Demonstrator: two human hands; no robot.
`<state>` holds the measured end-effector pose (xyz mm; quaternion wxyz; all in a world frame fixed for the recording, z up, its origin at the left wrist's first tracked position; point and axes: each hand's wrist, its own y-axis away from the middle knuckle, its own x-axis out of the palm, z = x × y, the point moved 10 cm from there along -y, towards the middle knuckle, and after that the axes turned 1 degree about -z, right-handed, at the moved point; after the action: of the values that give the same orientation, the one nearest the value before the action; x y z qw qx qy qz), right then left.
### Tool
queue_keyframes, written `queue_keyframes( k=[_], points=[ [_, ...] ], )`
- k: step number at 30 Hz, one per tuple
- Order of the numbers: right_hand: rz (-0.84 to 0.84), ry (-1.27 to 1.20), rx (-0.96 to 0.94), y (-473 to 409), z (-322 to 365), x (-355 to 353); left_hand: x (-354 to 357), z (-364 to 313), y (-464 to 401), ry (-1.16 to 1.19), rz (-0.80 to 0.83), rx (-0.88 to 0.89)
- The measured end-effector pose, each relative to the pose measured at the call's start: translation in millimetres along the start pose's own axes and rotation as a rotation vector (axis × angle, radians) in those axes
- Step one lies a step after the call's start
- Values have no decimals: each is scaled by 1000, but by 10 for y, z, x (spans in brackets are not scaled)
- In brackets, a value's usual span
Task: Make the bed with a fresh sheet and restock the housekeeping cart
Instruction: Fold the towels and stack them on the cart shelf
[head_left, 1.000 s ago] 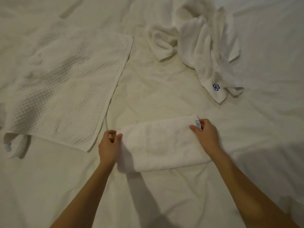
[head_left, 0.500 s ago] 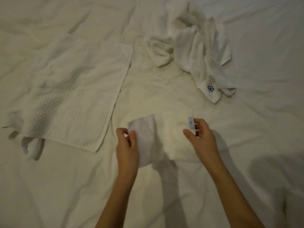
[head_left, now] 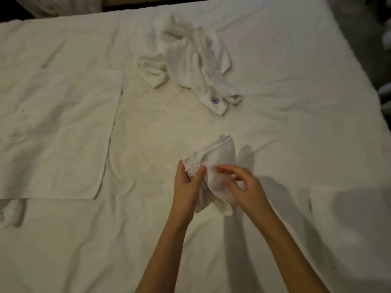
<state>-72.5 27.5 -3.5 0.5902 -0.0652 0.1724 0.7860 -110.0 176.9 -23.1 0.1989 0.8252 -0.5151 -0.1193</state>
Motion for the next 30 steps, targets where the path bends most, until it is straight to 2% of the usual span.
queue_keyframes(
  k=[3,6,7,9,12,15,18,20,22,23,26,30],
  points=[
    [-235,77,29,228,-286,-688,430,154,174,43,131,-34],
    [-231,-193,276,505,-700,-975,785,383,389,200,204,-172],
    [-230,-238,297,591,-764,-1040,882,484,454,242,204,-232],
    [-250,-178,269,763,-841,-1194,1033,677,552,255,184,-310],
    [-314,-45,245,996,-1016,-1409,1259,867,641,195,212,-301],
    [-318,217,352,1180,-1364,-1496,1395,1165,667,-48,244,-215],
    [-182,664,430,1342,-1886,-1395,1543,1562,668,-481,319,-108],
    [-115,847,415,1453,-2165,-1262,1653,1686,725,-707,382,59],
    [-85,917,354,1468,-2225,-1120,1715,1795,807,-883,442,230],
    [-72,948,338,1456,-2231,-1071,1688,1882,822,-972,447,256],
    [-58,1004,317,1398,-2292,-1054,1605,1985,794,-1178,424,216],
    [-88,1021,223,1290,-2082,-1062,1564,1657,557,-1203,322,224]
  ],
)
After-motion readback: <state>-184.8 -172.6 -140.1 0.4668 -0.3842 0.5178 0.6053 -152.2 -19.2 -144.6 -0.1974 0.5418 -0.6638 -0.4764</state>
